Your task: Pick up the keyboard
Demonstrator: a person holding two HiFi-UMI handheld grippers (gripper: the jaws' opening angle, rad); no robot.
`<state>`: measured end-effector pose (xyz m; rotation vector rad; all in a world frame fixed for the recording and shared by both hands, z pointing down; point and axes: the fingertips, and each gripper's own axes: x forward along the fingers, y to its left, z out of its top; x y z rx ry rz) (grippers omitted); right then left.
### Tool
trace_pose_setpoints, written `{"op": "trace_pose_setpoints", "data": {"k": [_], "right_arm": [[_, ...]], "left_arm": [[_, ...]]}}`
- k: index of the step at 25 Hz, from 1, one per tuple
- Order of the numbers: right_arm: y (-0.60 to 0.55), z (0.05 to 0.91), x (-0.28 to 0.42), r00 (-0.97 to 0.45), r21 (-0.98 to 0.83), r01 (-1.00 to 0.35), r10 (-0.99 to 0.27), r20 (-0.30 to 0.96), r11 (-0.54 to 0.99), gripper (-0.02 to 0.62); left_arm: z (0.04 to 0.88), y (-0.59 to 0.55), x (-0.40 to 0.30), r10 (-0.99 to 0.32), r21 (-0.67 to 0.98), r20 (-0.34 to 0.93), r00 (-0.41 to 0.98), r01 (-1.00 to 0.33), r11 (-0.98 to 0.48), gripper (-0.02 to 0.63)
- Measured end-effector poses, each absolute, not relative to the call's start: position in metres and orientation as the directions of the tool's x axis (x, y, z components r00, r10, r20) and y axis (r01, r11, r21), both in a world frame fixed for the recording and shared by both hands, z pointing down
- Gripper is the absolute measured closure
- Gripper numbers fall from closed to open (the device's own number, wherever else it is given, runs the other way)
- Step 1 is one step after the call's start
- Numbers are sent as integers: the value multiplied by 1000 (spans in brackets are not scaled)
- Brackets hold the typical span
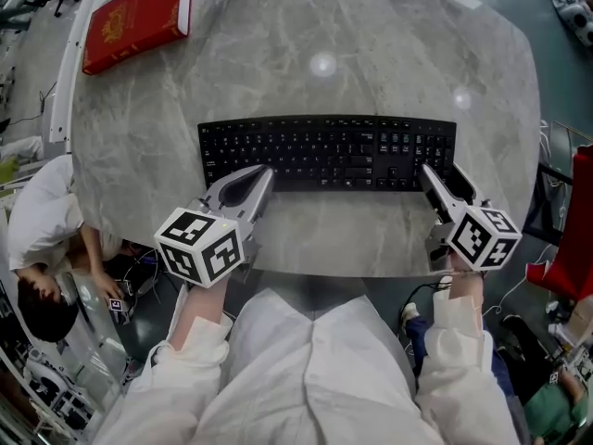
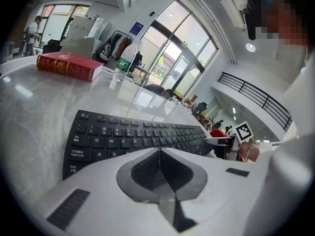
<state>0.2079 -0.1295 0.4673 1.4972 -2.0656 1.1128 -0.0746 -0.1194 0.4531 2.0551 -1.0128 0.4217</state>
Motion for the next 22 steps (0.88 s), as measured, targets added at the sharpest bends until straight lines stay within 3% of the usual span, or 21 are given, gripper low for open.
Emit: {"op": "trace_pose_setpoints", "data": {"k": [16,22], "right_arm": [[-130,469,207,-380,-389,-912,-624,683,130,321],[-129,471,208,-375,-373,-917,-617,692,140,321]], "left_arm": [[447,-138,-157,-660,378,616,430,-896,-231,583],[450,-142,-179,-668,355,633,391,-914,-198,499]]}}
